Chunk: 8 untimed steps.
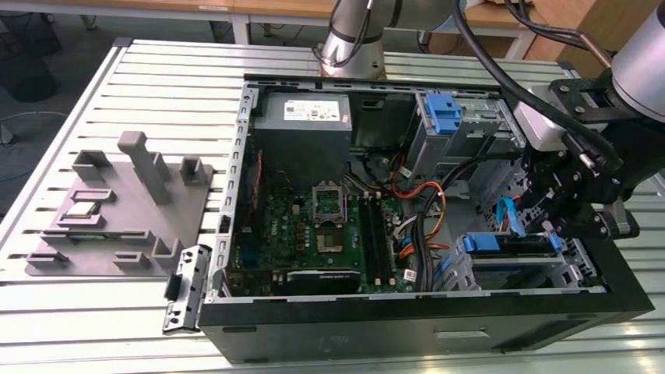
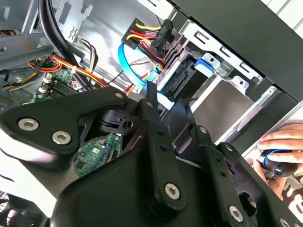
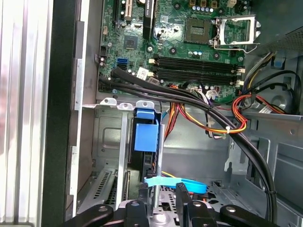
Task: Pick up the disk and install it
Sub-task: 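Insert the first disk wire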
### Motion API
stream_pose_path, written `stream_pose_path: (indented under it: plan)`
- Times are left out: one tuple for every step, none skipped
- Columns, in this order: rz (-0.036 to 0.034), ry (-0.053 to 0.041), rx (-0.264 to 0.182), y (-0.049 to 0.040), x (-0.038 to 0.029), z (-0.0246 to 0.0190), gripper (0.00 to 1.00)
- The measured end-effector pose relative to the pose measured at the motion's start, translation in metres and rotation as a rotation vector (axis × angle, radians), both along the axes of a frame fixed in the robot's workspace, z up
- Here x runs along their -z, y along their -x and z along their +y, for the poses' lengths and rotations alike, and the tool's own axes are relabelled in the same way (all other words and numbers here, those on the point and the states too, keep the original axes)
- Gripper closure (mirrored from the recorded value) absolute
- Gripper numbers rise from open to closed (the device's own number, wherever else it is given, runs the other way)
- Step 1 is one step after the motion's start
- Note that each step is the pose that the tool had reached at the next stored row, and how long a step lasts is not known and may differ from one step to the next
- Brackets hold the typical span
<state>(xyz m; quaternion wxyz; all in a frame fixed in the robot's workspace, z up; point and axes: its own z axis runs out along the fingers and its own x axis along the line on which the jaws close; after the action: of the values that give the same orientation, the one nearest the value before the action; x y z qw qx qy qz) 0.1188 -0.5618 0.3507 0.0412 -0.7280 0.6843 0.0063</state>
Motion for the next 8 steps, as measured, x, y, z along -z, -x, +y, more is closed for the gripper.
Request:
stream_pose_path:
  plan:
    - [0.0,-0.0002,0.0,0.0,0.0001,0.0004,0.63]
    - [0.0,-0.0002,0.0,-0.0001,0.0002,0.0008,0.63]
    - [0.0,-0.0002,0.0,-0.0003,0.0002,0.0009,0.63]
    - [0.0,-0.0002,0.0,-0.0005,0.0002,0.0009,0.63]
    - [0.0,-0.0002,0.0,-0.0005,0.0002,0.0009,0.63]
    - [0.0,-0.0001,0.0,-0.0005,0.0001,0.0009,0.63]
    - [0.0,-0.0002,0.0,-0.0005,0.0001,0.0009,0.63]
    - [0.0,-0.0001,0.0,-0.0005,0.0001,0.0009,0.63]
